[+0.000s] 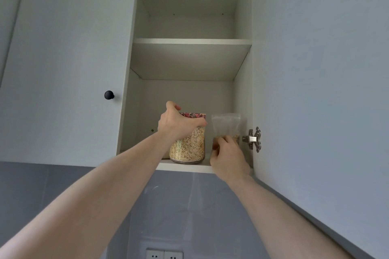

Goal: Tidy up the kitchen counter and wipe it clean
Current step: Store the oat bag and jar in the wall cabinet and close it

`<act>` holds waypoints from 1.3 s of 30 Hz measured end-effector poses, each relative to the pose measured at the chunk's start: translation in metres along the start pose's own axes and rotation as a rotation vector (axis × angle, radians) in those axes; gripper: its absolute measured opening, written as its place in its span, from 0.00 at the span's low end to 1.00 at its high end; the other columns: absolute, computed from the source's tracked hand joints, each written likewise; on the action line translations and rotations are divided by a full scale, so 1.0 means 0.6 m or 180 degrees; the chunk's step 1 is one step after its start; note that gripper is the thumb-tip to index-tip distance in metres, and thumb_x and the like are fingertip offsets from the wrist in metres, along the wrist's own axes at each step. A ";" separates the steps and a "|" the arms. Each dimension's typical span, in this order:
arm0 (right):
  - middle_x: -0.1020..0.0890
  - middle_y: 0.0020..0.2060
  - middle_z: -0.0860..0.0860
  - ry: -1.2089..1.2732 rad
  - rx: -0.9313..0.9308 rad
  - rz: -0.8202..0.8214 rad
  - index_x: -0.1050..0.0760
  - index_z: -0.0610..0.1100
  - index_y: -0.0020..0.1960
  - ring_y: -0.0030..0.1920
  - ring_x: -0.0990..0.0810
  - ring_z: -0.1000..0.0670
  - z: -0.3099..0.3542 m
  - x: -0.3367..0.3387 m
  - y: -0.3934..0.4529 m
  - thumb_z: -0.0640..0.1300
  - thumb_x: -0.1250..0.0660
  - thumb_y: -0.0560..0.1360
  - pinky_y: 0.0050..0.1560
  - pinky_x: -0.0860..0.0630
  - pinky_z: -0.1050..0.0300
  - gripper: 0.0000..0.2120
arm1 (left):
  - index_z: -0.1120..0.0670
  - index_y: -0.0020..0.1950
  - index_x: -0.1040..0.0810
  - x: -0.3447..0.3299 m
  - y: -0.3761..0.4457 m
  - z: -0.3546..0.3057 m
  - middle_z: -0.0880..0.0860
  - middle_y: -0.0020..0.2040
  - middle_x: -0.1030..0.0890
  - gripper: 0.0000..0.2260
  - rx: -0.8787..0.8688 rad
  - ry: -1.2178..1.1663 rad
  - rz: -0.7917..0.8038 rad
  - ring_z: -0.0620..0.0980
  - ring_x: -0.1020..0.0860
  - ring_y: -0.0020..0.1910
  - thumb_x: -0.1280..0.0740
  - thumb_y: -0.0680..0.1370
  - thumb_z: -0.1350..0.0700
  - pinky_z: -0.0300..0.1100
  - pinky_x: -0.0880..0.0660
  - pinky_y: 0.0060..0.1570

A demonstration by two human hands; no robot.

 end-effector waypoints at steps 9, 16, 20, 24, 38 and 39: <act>0.27 0.50 0.56 -0.0211 -0.0072 -0.0124 0.27 0.52 0.49 0.47 0.26 0.49 0.002 0.012 -0.013 0.45 0.41 0.78 0.37 0.25 0.52 0.05 | 0.48 0.63 0.32 -0.039 0.016 0.012 0.47 0.52 0.23 0.39 0.0041 -0.0110 -0.0021 0.49 0.22 0.51 0.22 0.59 0.33 0.45 0.25 0.46; 0.25 0.48 0.56 -0.0685 0.0160 -0.0231 0.27 0.51 0.48 0.44 0.22 0.48 0.018 0.013 -0.035 0.50 0.44 0.79 0.32 0.34 0.55 0.08 | 0.49 0.62 0.29 -0.047 0.016 0.010 0.47 0.61 0.26 0.31 -0.0667 -0.0112 -0.0102 0.43 0.24 0.50 0.26 0.69 0.32 0.39 0.29 0.42; 0.21 0.41 0.55 -0.1003 0.0348 -0.0307 0.23 0.50 0.44 0.40 0.19 0.48 0.028 0.014 -0.055 0.51 0.45 0.77 0.30 0.39 0.56 0.13 | 0.48 0.78 0.38 -0.058 -0.014 0.011 0.48 0.79 0.42 0.27 -0.1572 0.0357 -0.0110 0.54 0.32 0.72 0.36 0.82 0.41 0.51 0.29 0.67; 0.19 0.39 0.55 -0.1152 0.0383 -0.0283 0.22 0.51 0.41 0.42 0.19 0.48 0.025 0.006 -0.057 0.52 0.47 0.77 0.31 0.38 0.57 0.17 | 0.44 0.83 0.47 -0.056 -0.020 0.027 0.42 0.82 0.45 0.28 -0.1753 0.0551 0.0003 0.52 0.37 0.77 0.41 0.85 0.44 0.53 0.31 0.72; 0.19 0.39 0.55 -0.1120 0.0433 -0.0428 0.21 0.50 0.41 0.41 0.20 0.49 0.024 0.001 -0.057 0.52 0.48 0.78 0.30 0.31 0.56 0.18 | 0.45 0.84 0.52 -0.088 -0.043 0.083 0.48 0.85 0.50 0.29 -0.1308 0.1245 0.0460 0.57 0.45 0.82 0.43 0.86 0.48 0.55 0.41 0.78; 0.19 0.39 0.55 -0.1126 0.0447 -0.0440 0.20 0.50 0.41 0.41 0.20 0.49 0.024 0.002 -0.057 0.52 0.48 0.78 0.30 0.32 0.56 0.19 | 0.45 0.83 0.49 -0.079 -0.058 0.089 0.48 0.84 0.47 0.27 -0.1388 0.1148 0.0341 0.55 0.44 0.82 0.44 0.86 0.48 0.53 0.41 0.78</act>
Point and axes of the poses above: each hand's wrist, its own y-axis towards the middle knuckle, its own x-axis out of the back of the hand, z = x × y, the point moved 9 cm from there along y, towards the middle knuckle
